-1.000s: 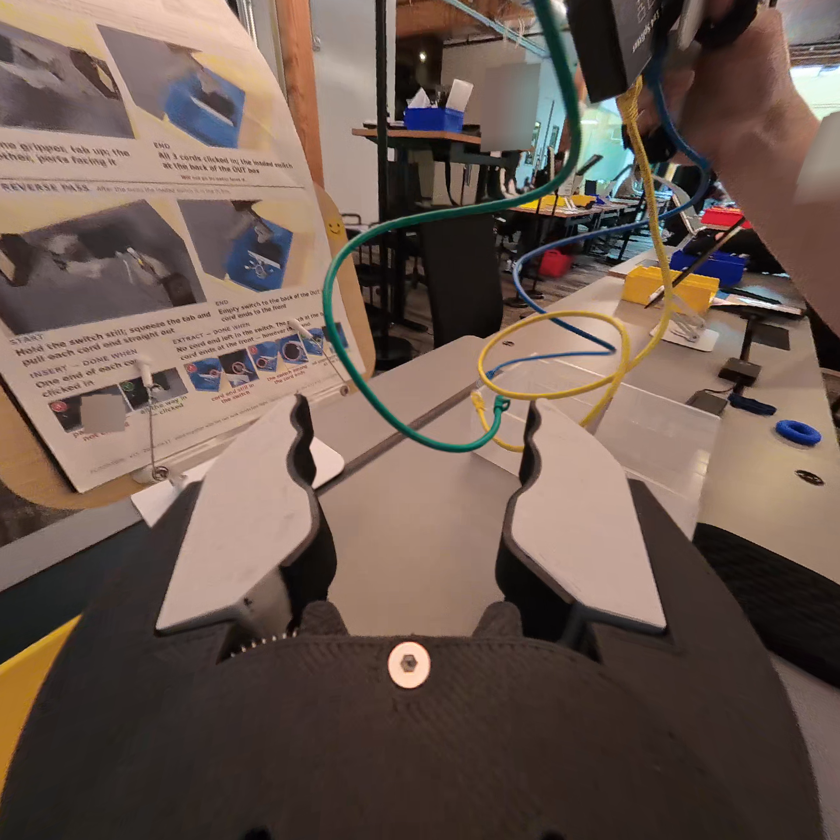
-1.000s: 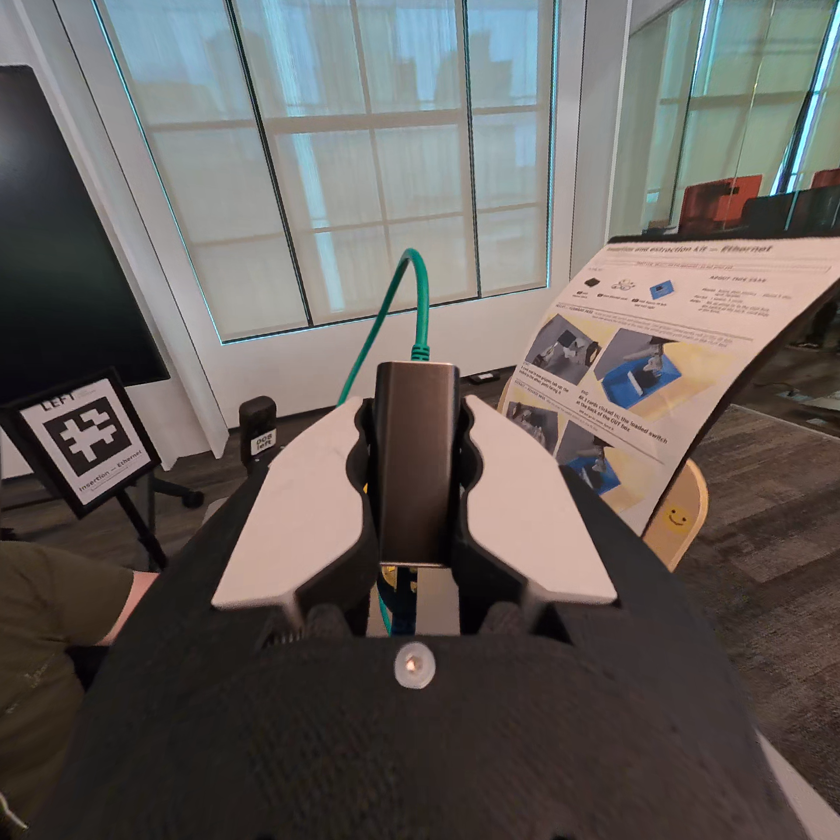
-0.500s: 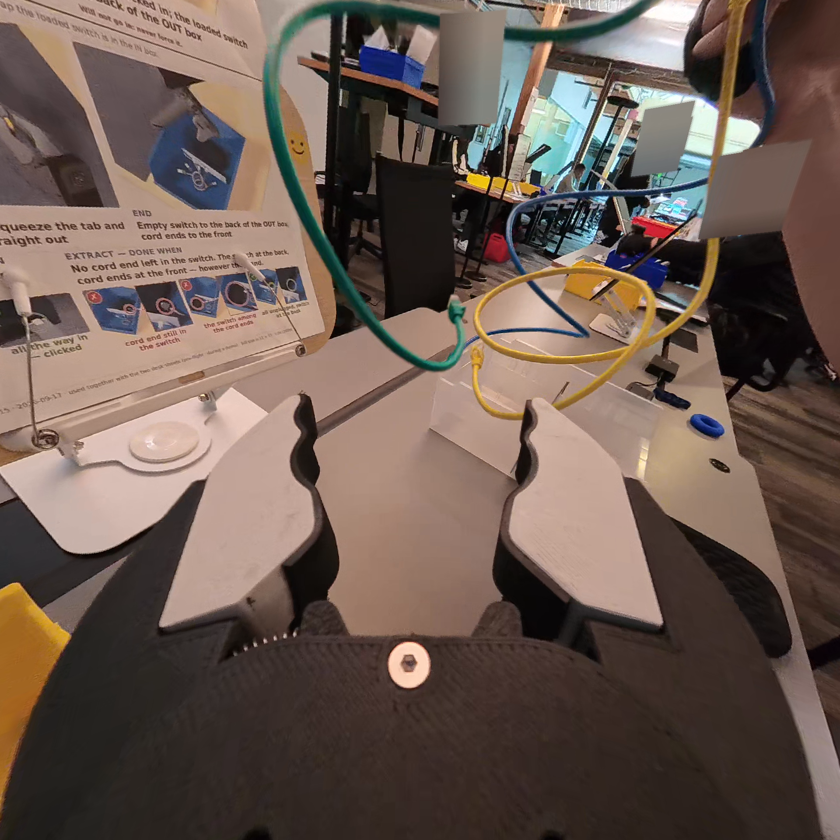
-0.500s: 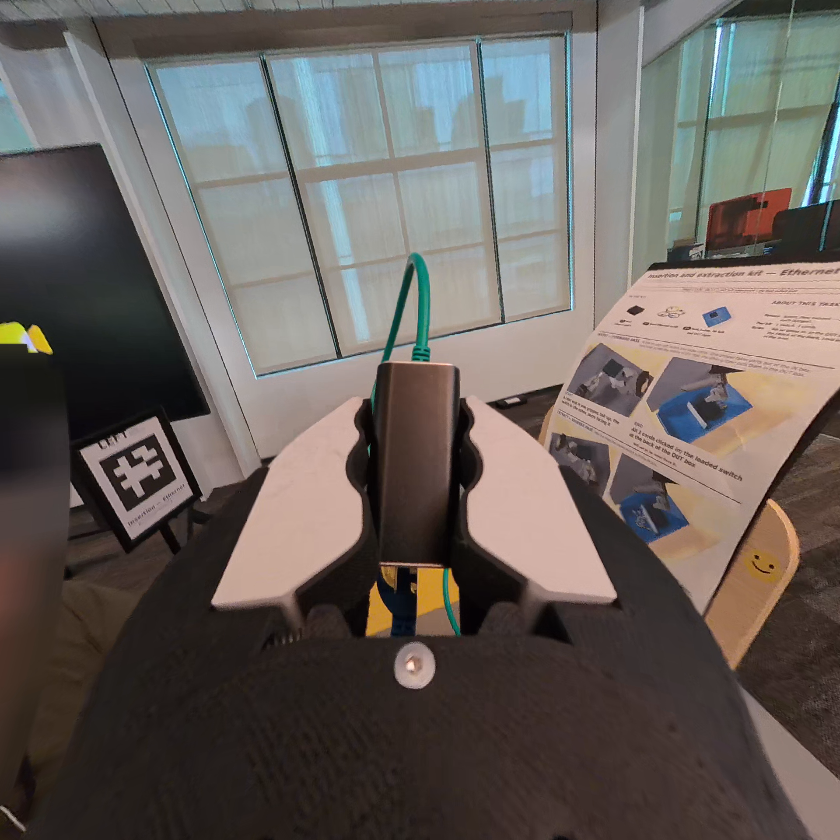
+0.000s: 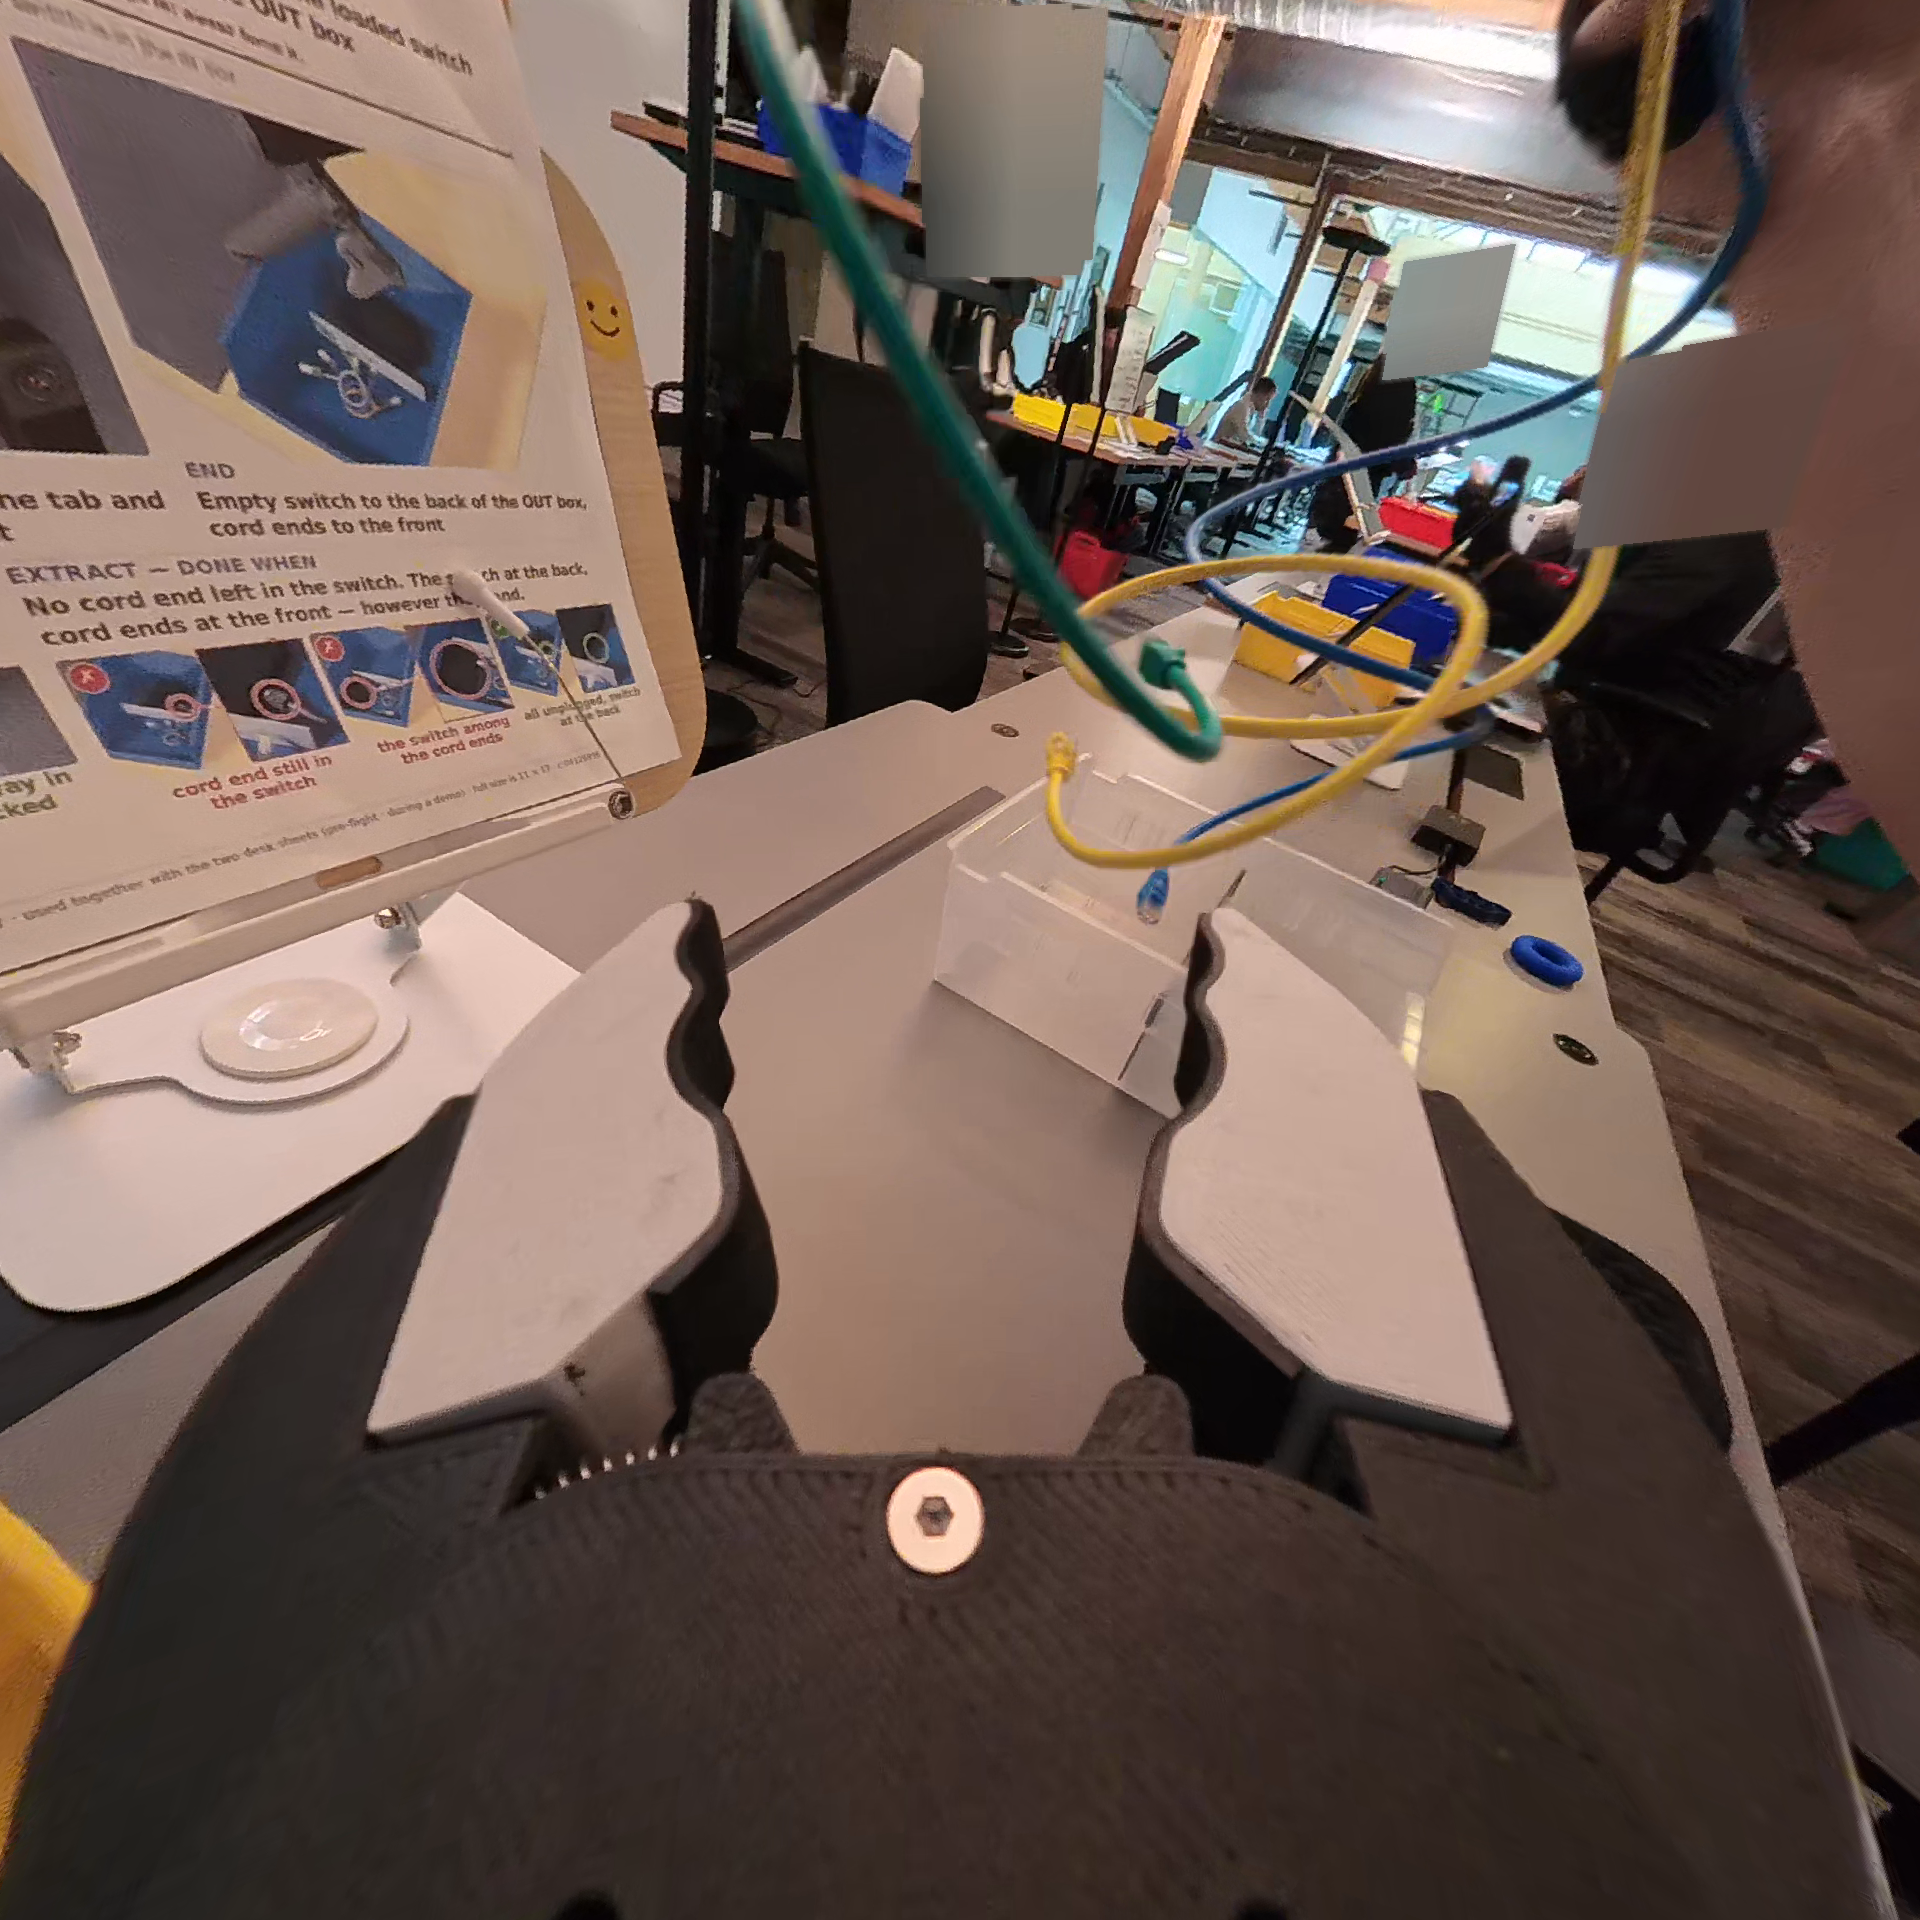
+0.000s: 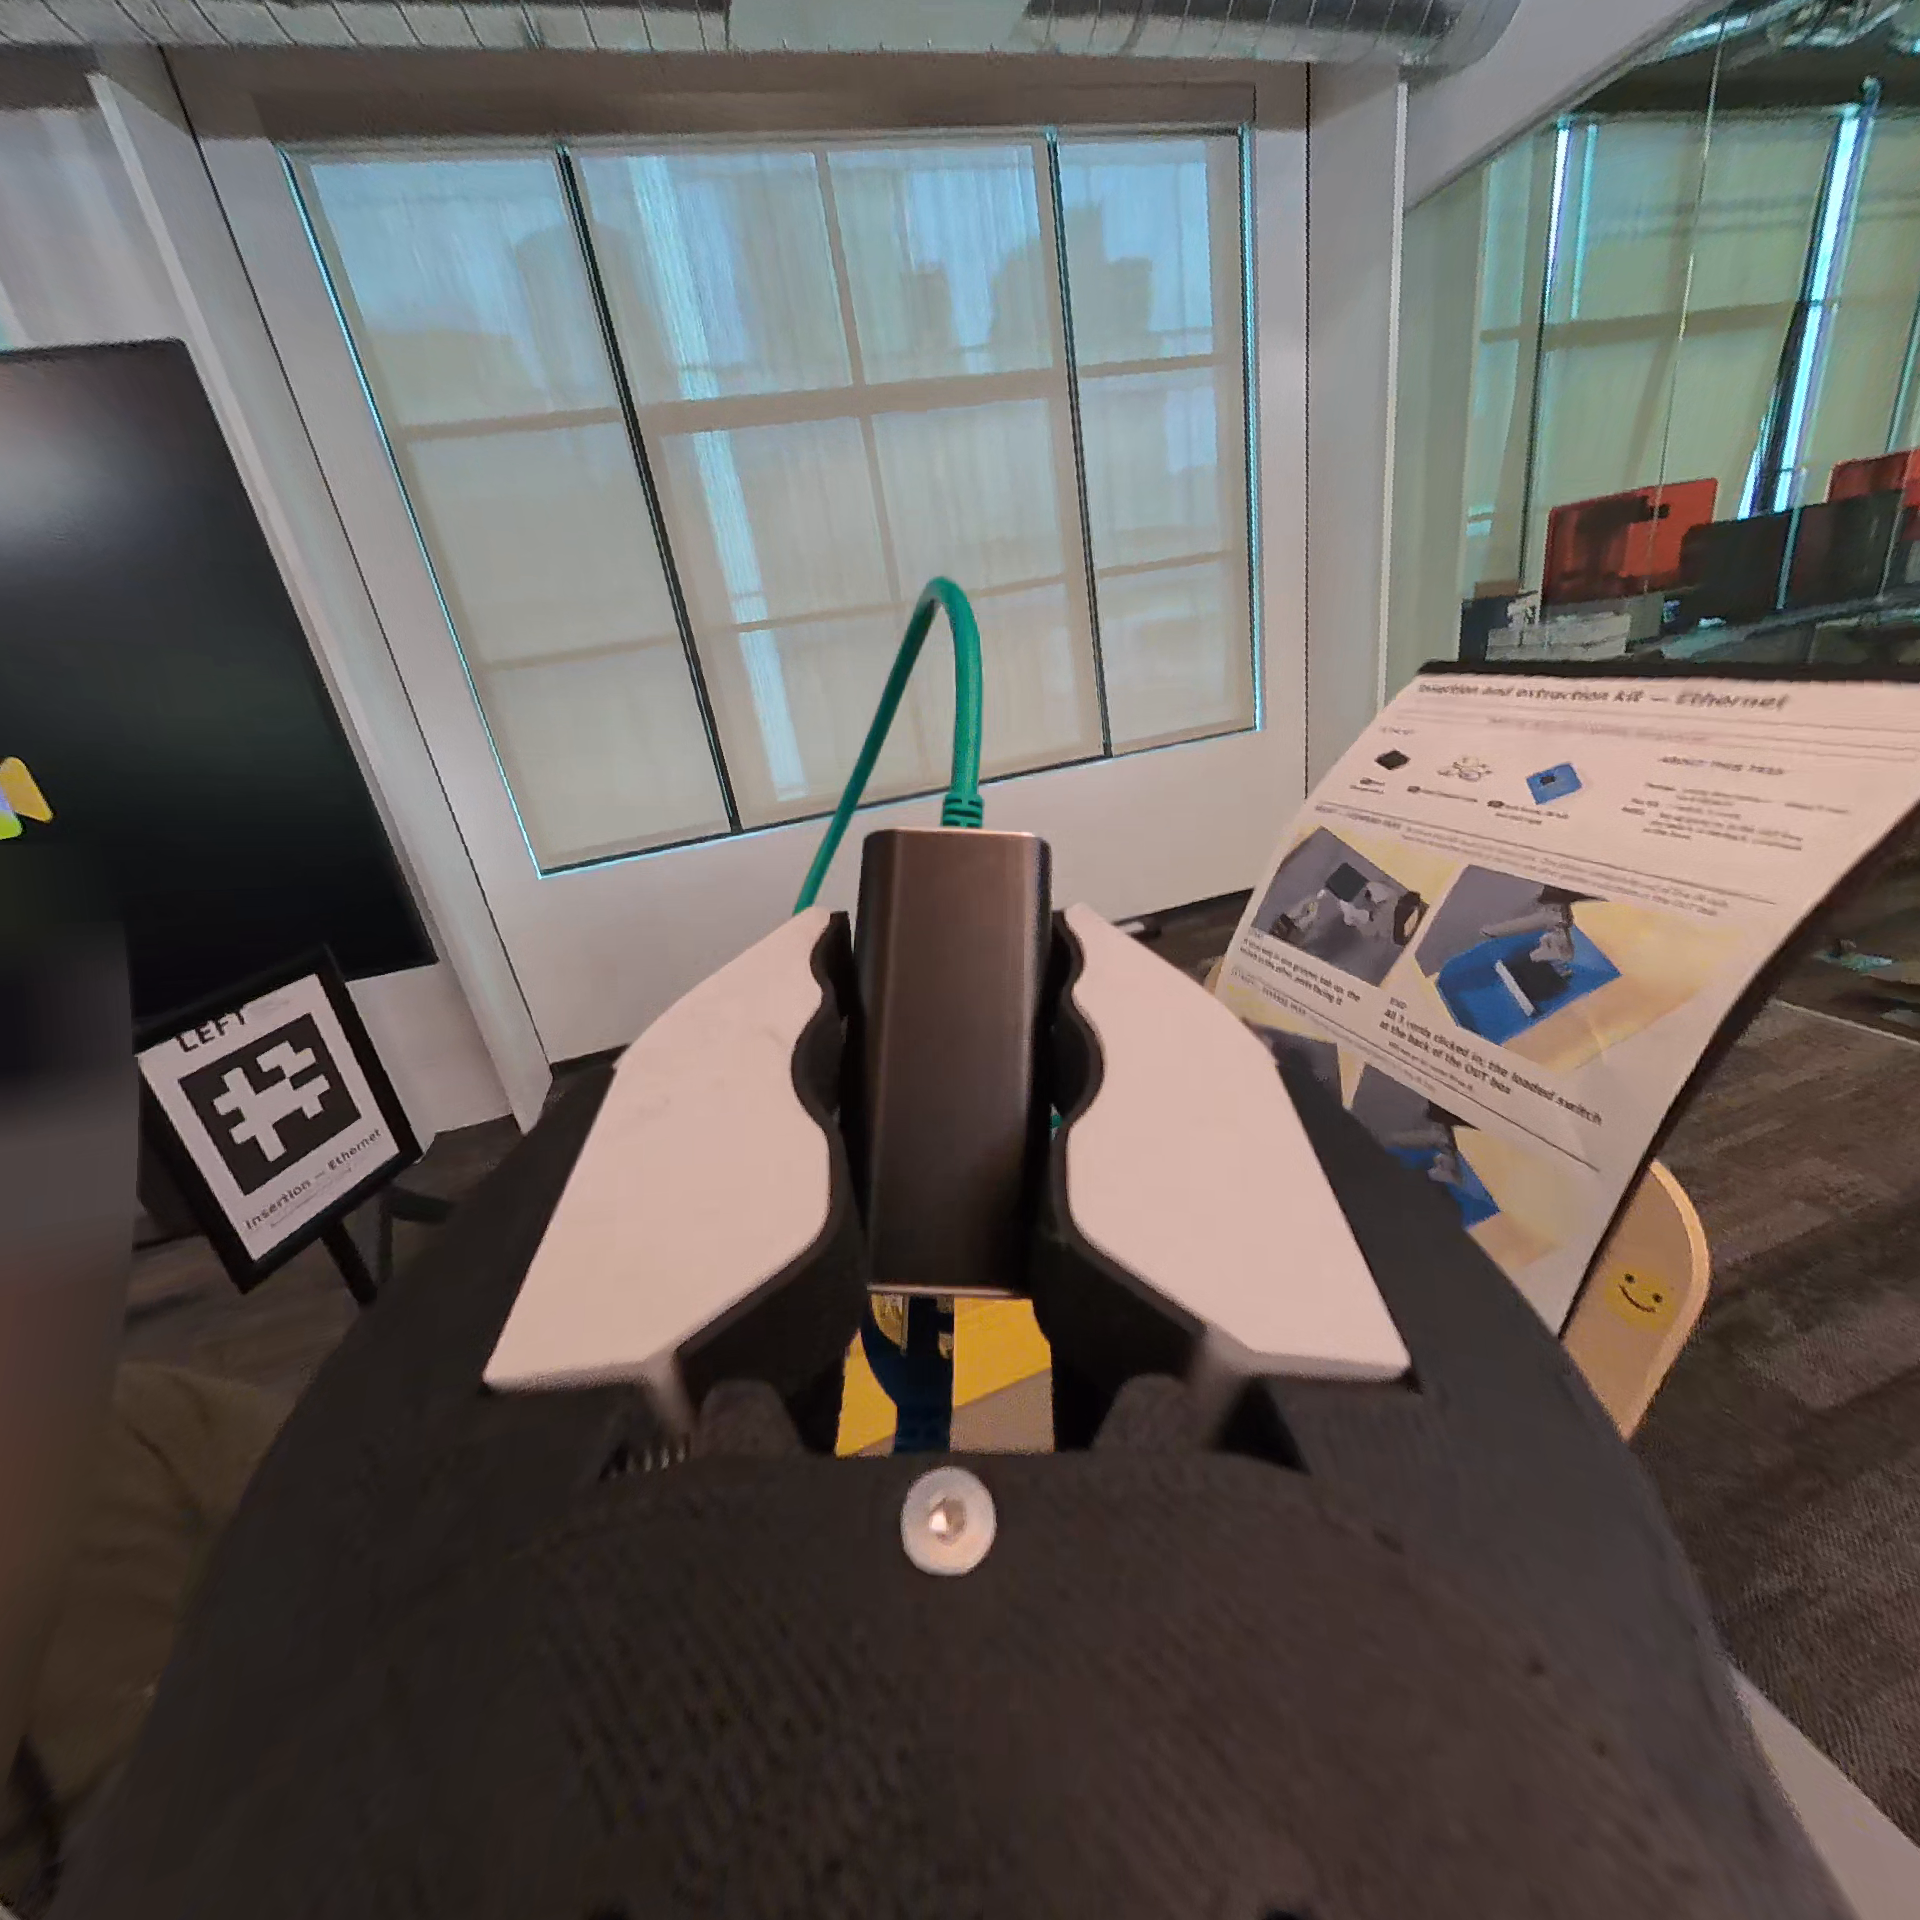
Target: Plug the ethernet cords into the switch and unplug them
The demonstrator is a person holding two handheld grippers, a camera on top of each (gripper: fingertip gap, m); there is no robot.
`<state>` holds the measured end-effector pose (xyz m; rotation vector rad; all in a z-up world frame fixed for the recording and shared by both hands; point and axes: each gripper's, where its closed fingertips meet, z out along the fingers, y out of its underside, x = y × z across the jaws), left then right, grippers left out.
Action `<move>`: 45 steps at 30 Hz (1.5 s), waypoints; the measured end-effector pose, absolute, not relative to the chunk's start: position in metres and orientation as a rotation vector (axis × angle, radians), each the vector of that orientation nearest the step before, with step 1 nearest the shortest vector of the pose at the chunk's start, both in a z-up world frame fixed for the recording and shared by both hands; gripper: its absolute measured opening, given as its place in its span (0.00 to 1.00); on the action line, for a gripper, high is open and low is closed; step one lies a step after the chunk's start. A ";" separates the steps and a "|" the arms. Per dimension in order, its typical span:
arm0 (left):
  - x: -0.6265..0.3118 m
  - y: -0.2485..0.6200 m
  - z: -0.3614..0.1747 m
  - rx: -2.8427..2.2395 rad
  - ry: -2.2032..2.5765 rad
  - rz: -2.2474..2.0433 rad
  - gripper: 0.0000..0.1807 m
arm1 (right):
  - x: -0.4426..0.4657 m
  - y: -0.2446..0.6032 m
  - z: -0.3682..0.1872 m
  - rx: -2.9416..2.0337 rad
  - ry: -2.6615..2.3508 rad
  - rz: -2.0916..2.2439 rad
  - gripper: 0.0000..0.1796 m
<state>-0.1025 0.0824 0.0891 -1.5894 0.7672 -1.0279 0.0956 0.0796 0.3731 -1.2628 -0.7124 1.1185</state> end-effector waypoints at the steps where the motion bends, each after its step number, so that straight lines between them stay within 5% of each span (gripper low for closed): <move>1: -0.101 0.081 0.090 -1.584 0.771 -1.043 0.47 | 0.098 0.081 0.368 -1.275 -0.711 1.124 0.20; 45: 0.061 0.082 -0.041 -1.752 1.018 -1.138 0.47 | 0.335 0.108 0.092 -1.406 -0.477 1.099 0.19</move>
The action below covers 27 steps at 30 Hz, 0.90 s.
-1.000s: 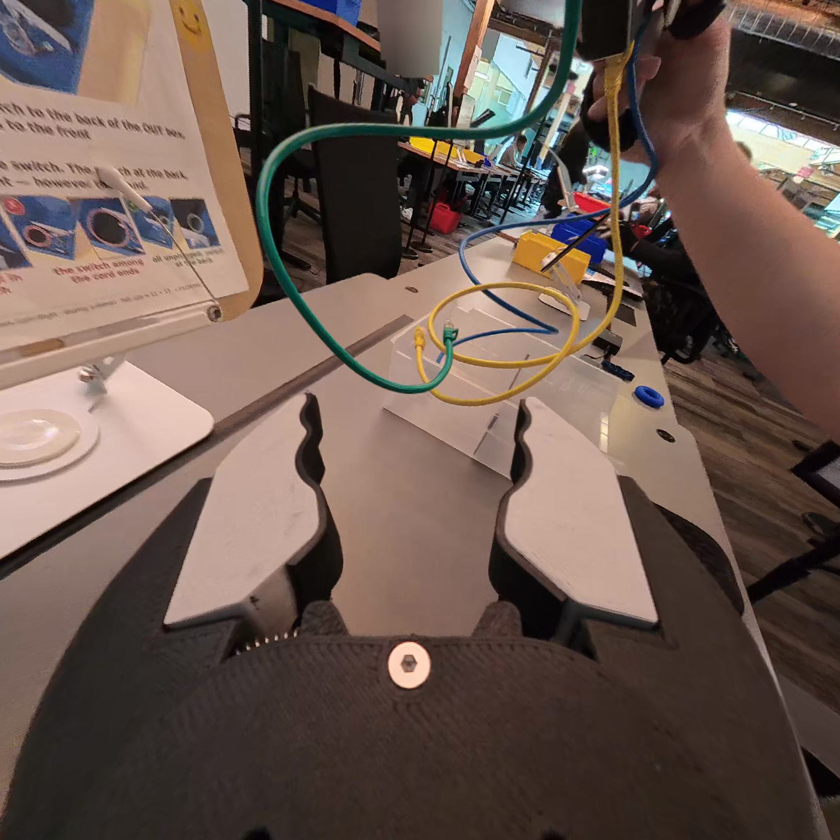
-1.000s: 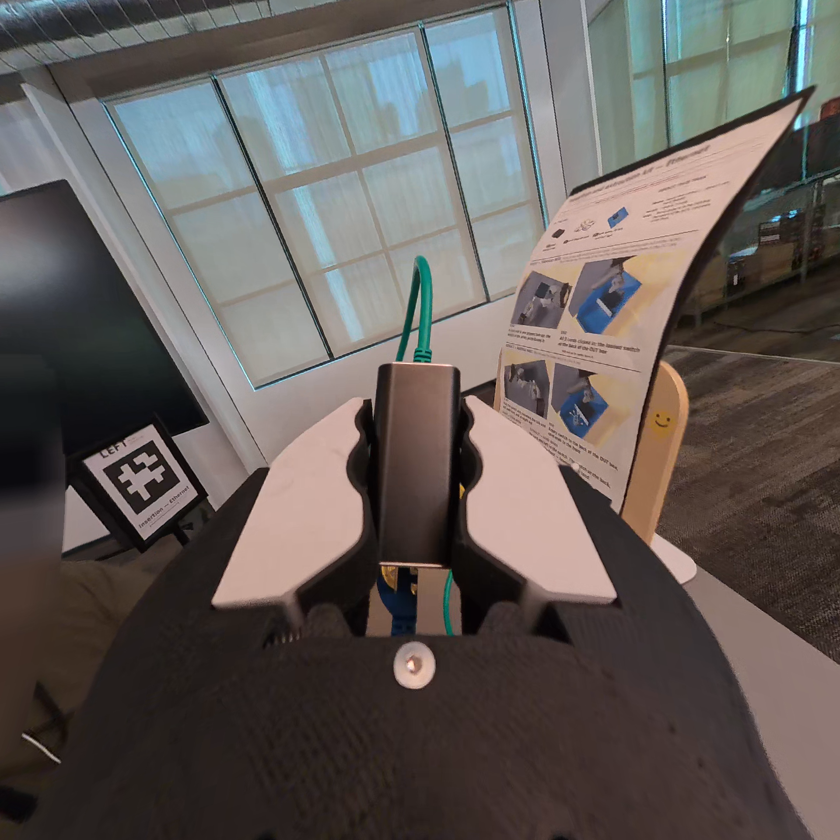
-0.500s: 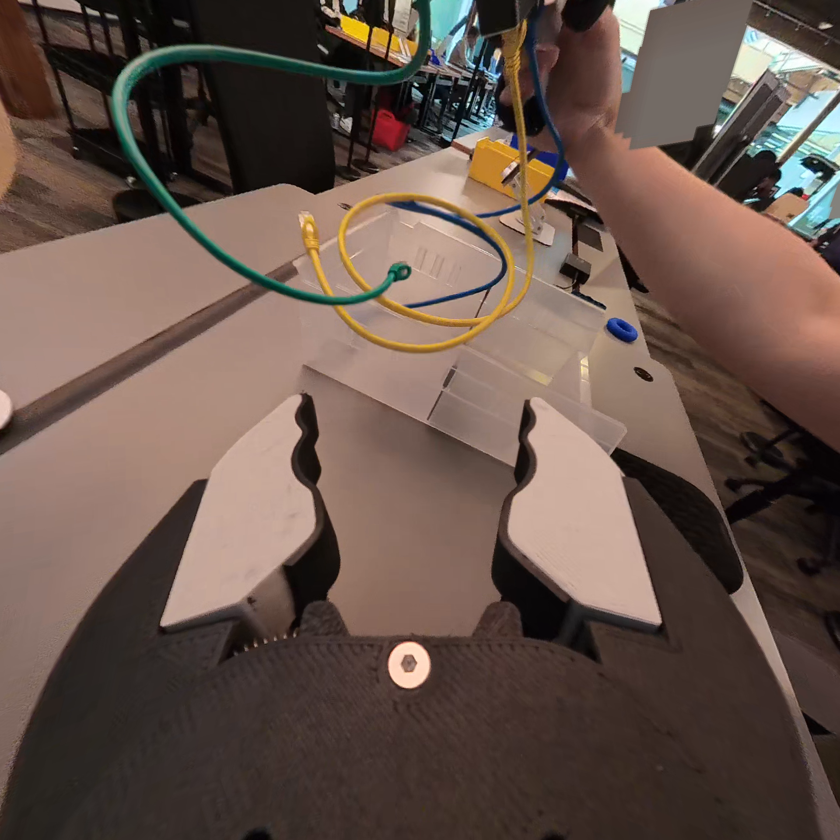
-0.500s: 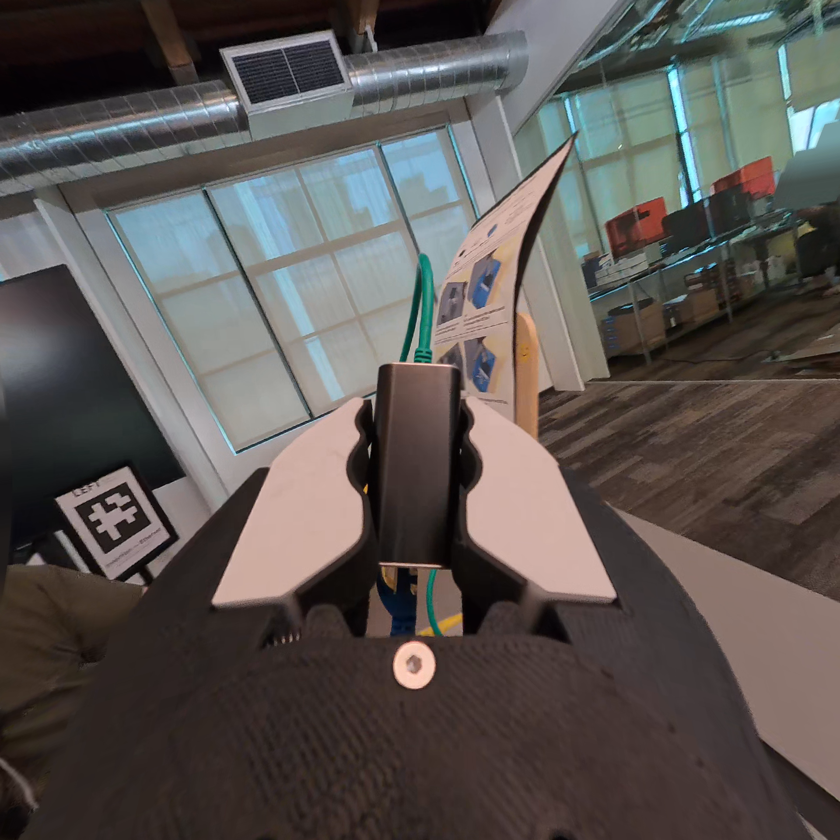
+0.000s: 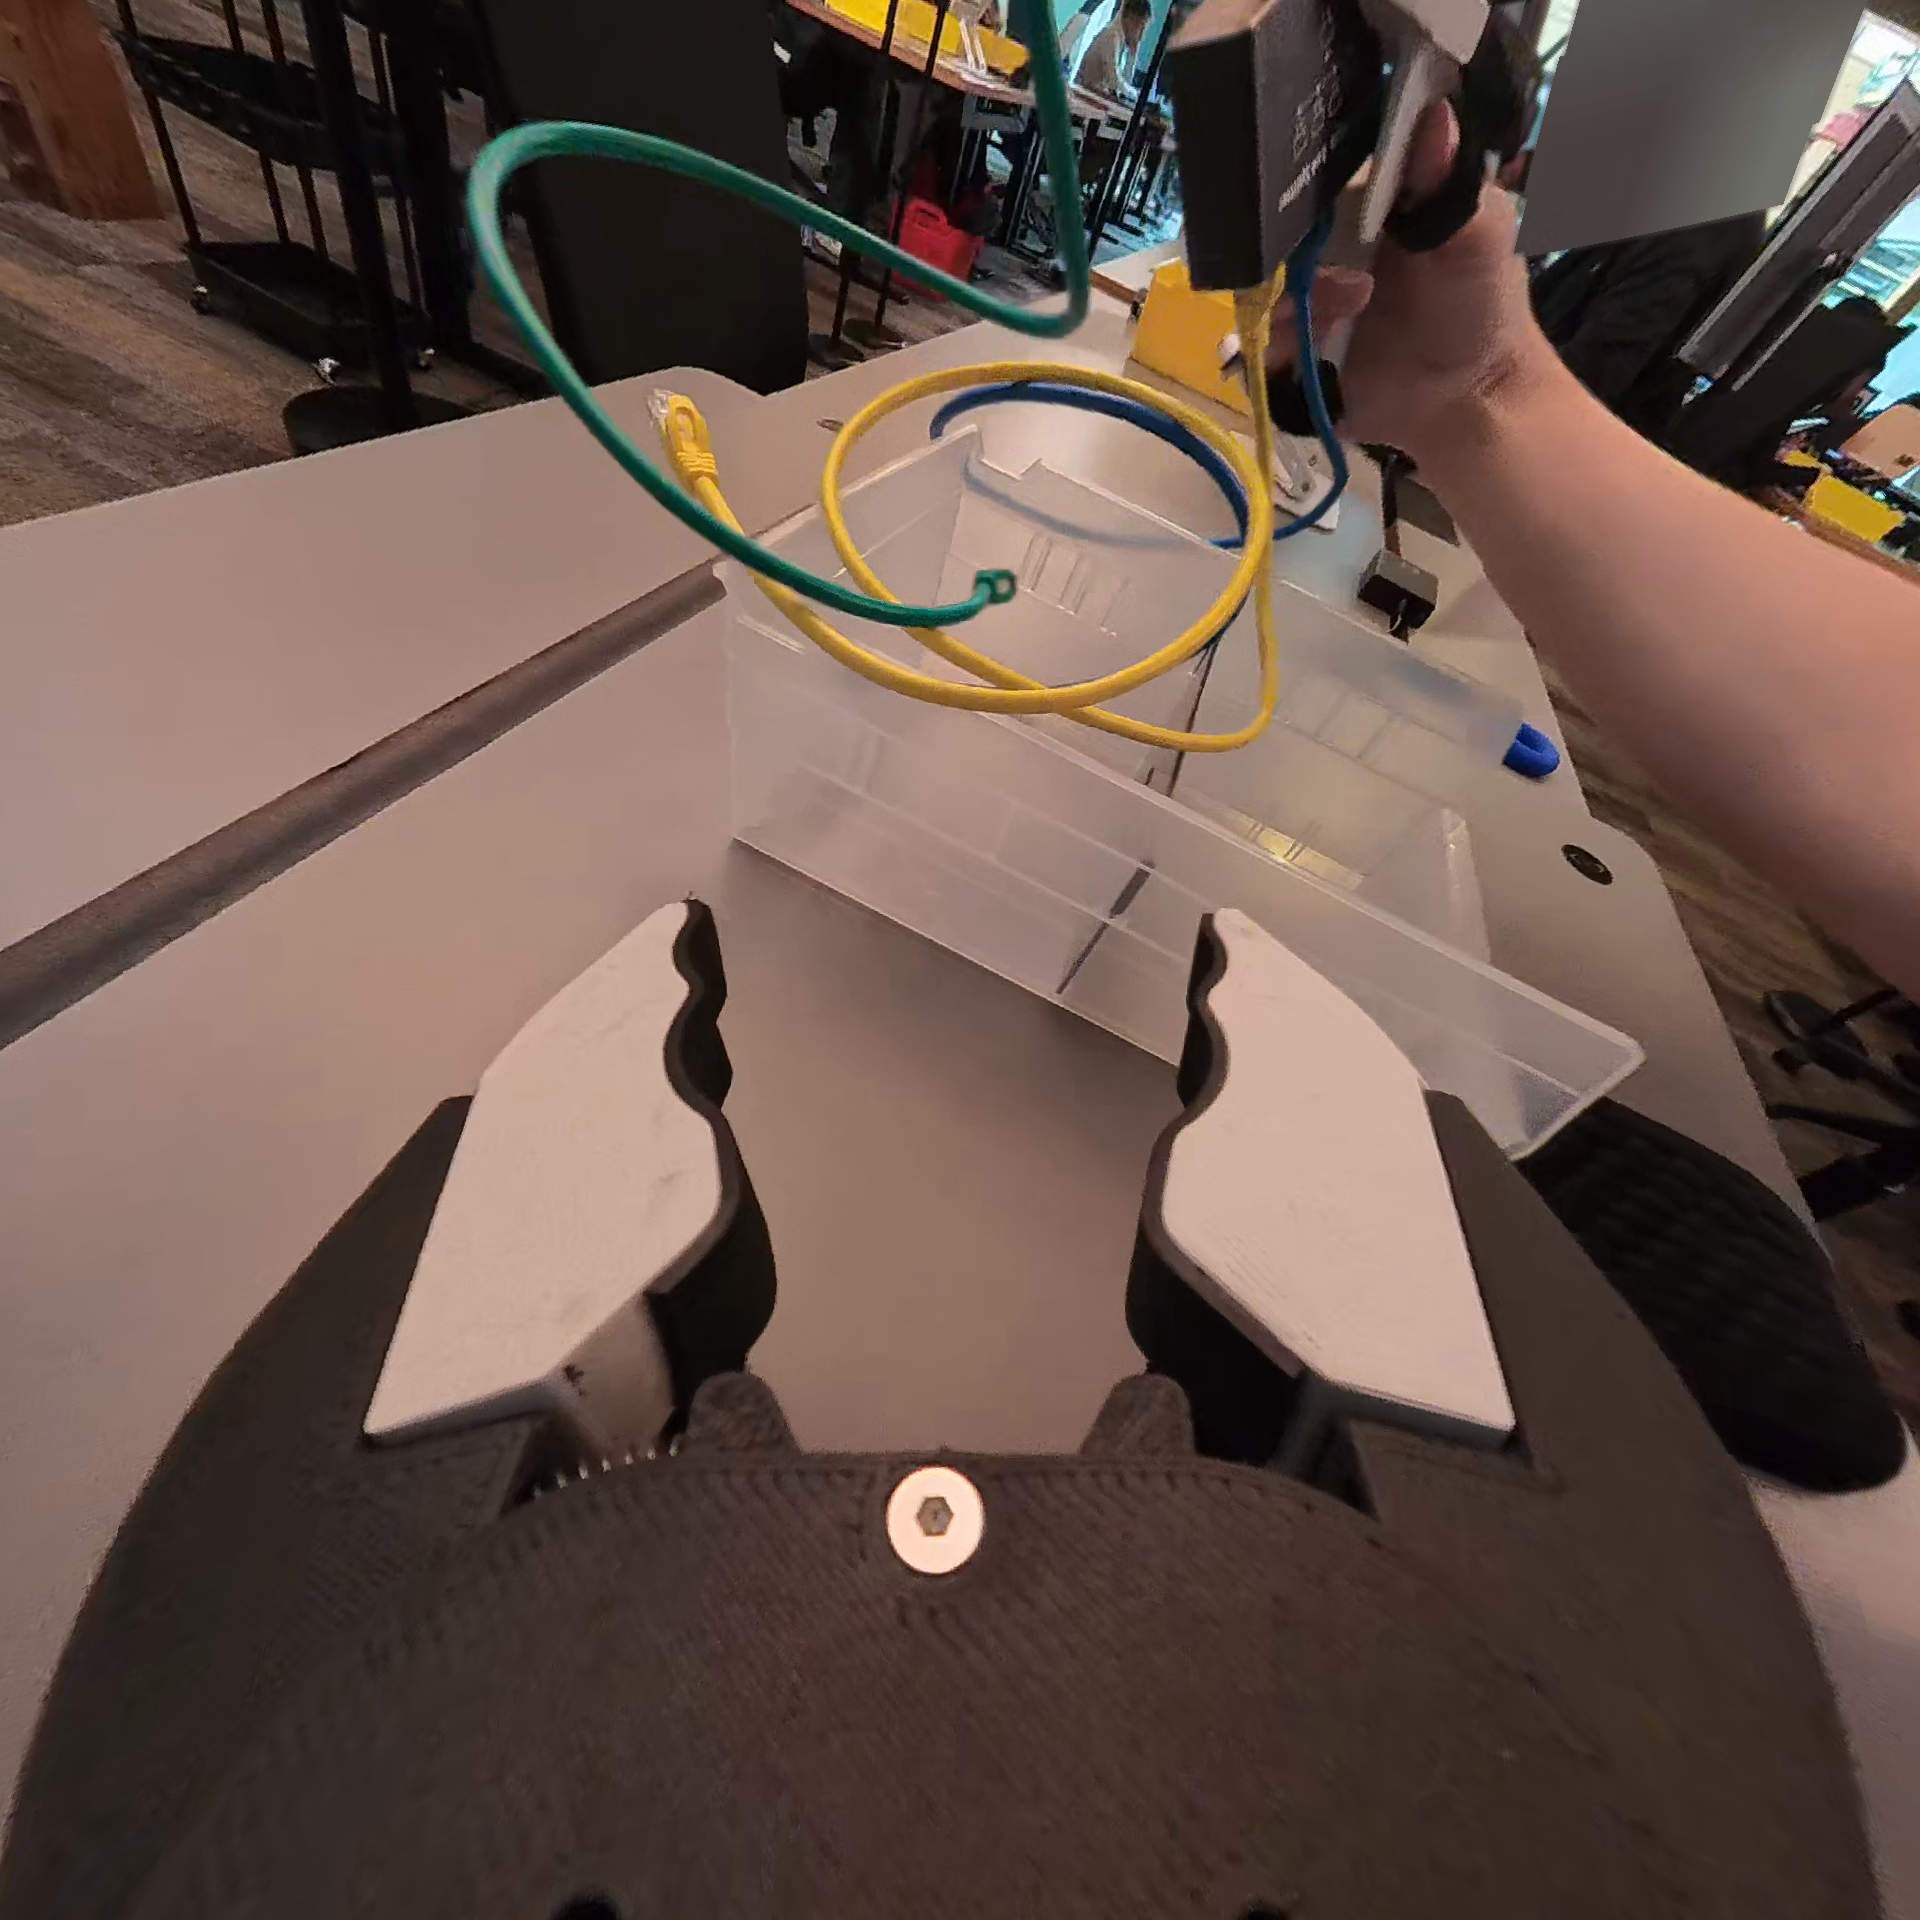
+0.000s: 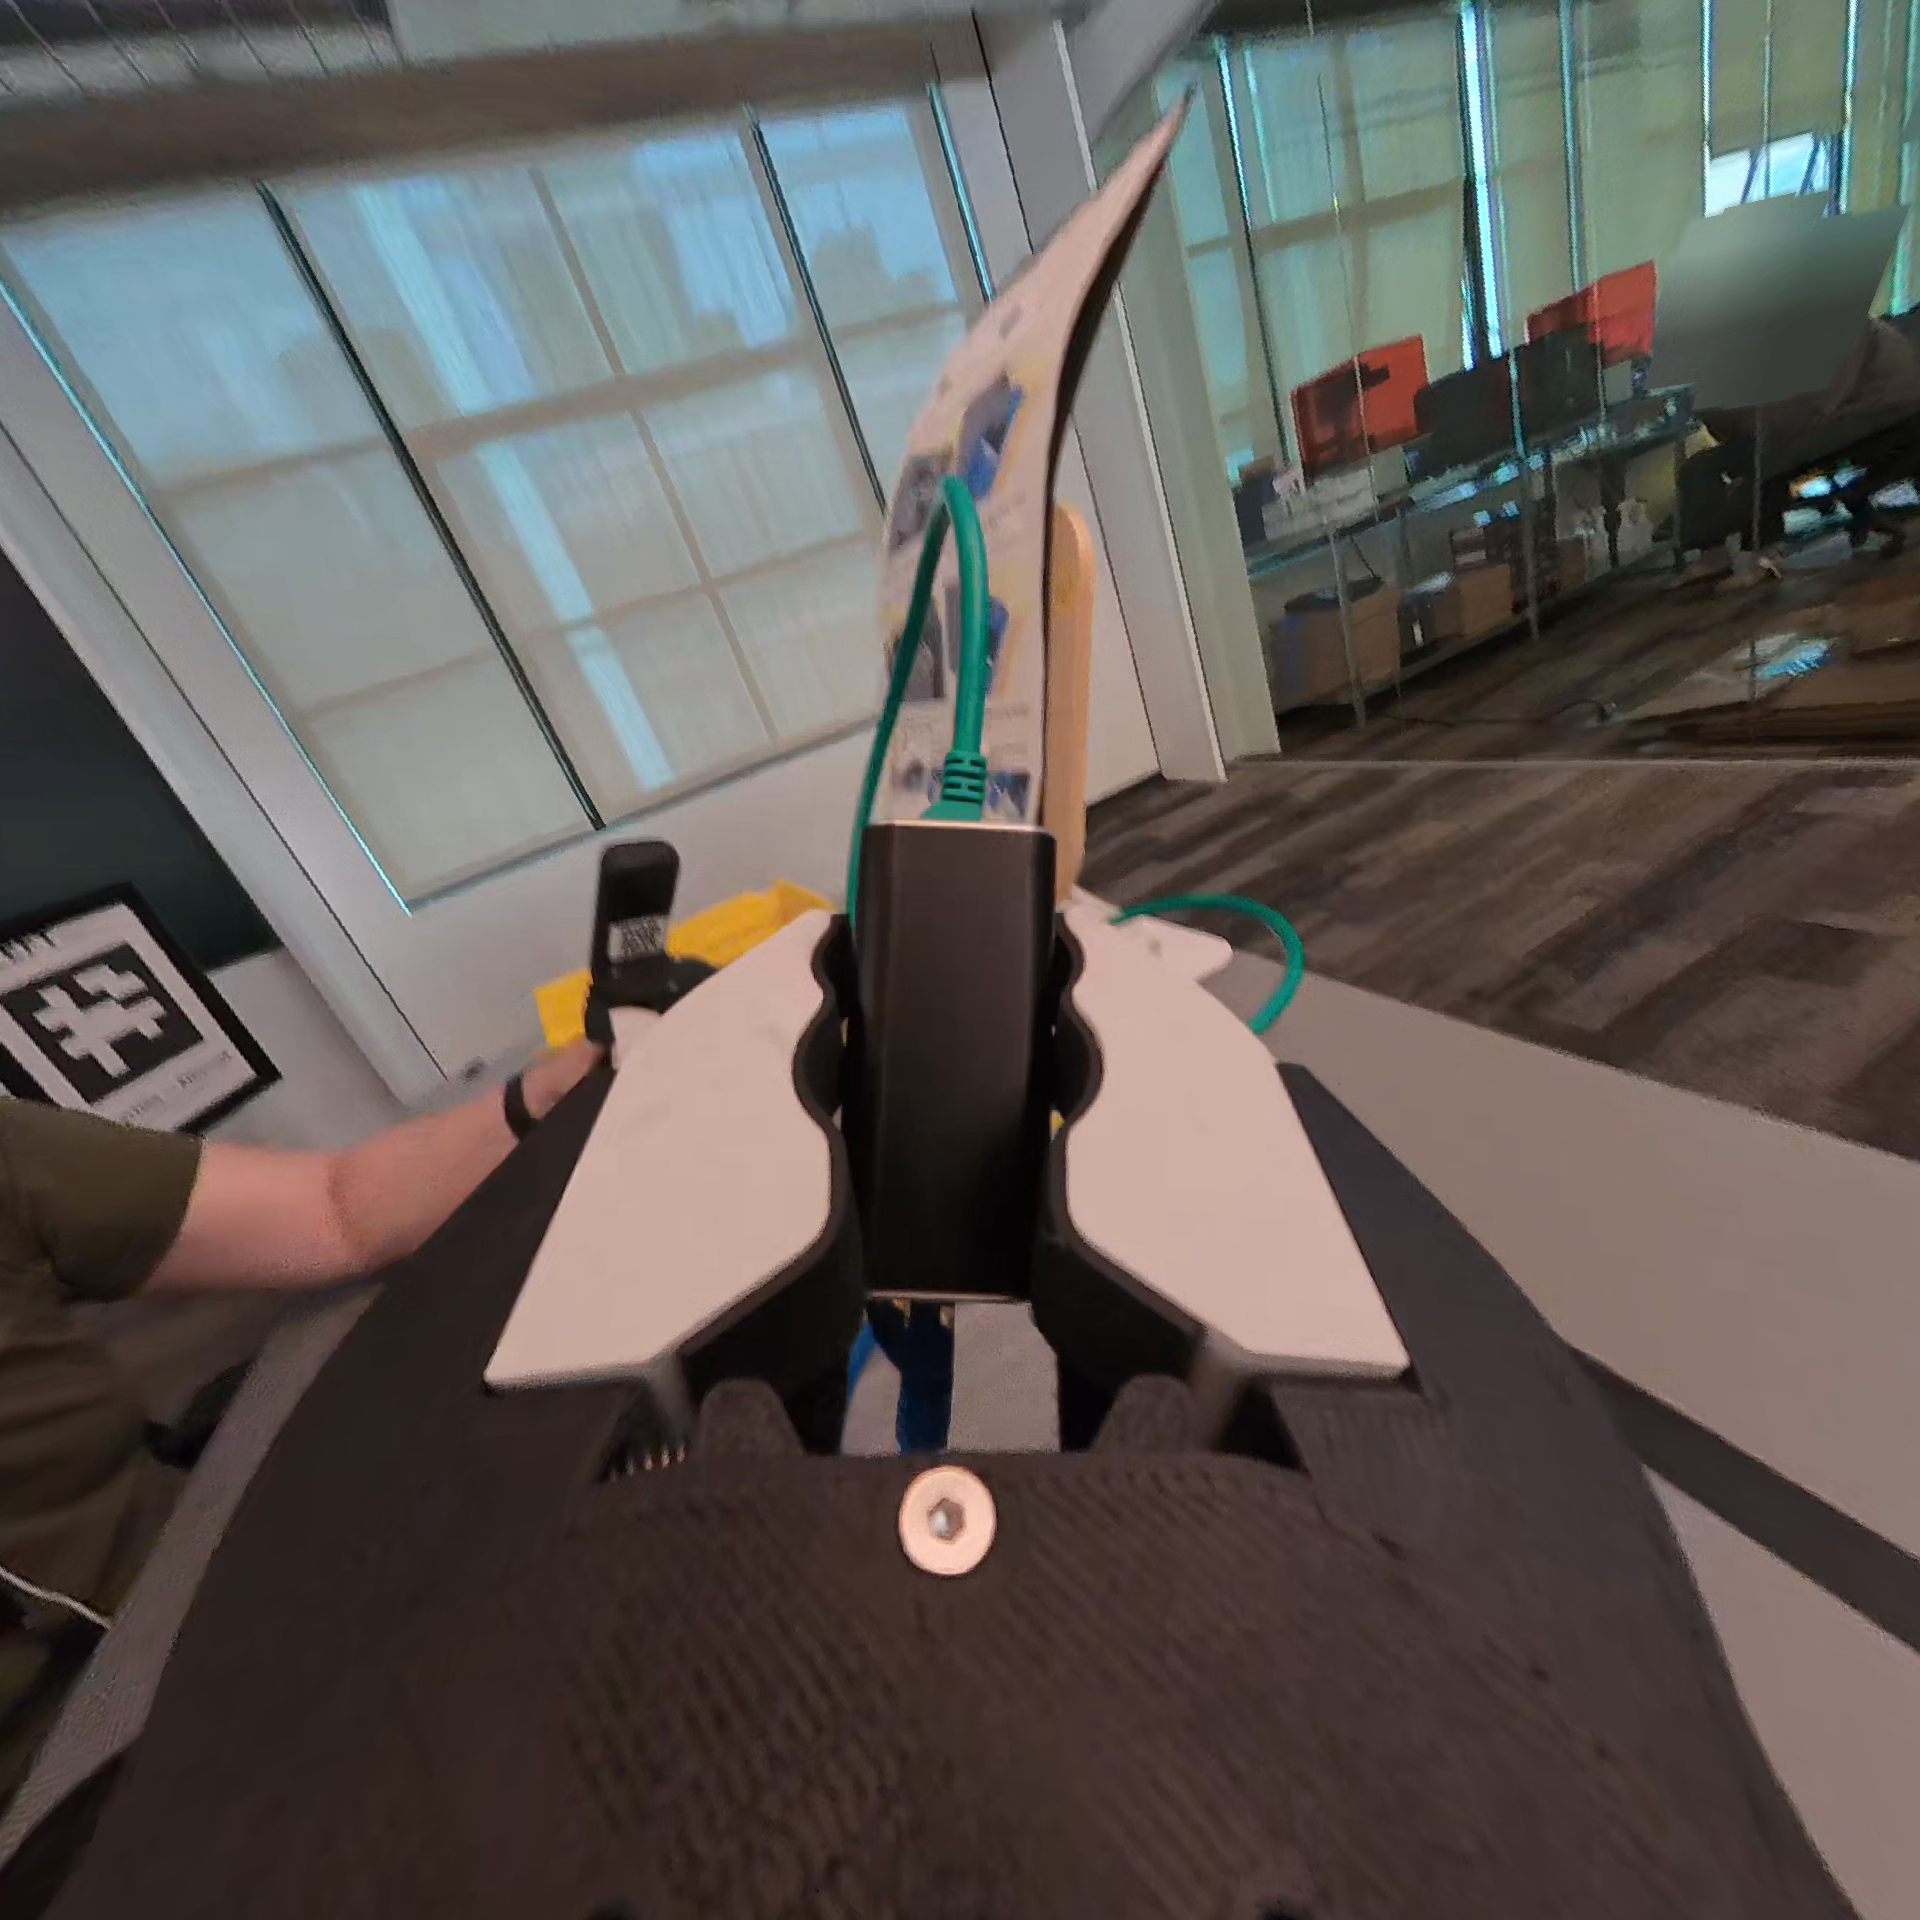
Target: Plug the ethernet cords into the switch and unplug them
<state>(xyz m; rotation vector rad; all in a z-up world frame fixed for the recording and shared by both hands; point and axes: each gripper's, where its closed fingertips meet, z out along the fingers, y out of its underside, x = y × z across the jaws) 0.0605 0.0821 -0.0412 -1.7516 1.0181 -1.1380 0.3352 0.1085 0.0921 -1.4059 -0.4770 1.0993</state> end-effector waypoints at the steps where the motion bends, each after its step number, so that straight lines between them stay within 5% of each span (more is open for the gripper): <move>1: 0.061 0.085 -0.043 -1.757 1.016 -1.127 0.47 | 0.334 0.109 0.085 -1.452 -0.489 1.068 0.19; 10: 0.079 0.105 -0.054 -1.801 1.037 -1.099 0.48 | 0.314 0.086 0.060 -1.585 -0.663 0.894 0.19; 19: 0.108 0.142 -0.004 -1.705 0.961 -1.192 0.48 | 0.287 0.084 0.055 -1.703 -0.856 0.671 0.20; 27: 0.127 0.171 0.014 -1.694 0.918 -1.271 0.50 | 0.247 0.095 0.102 -1.473 -1.196 0.448 0.20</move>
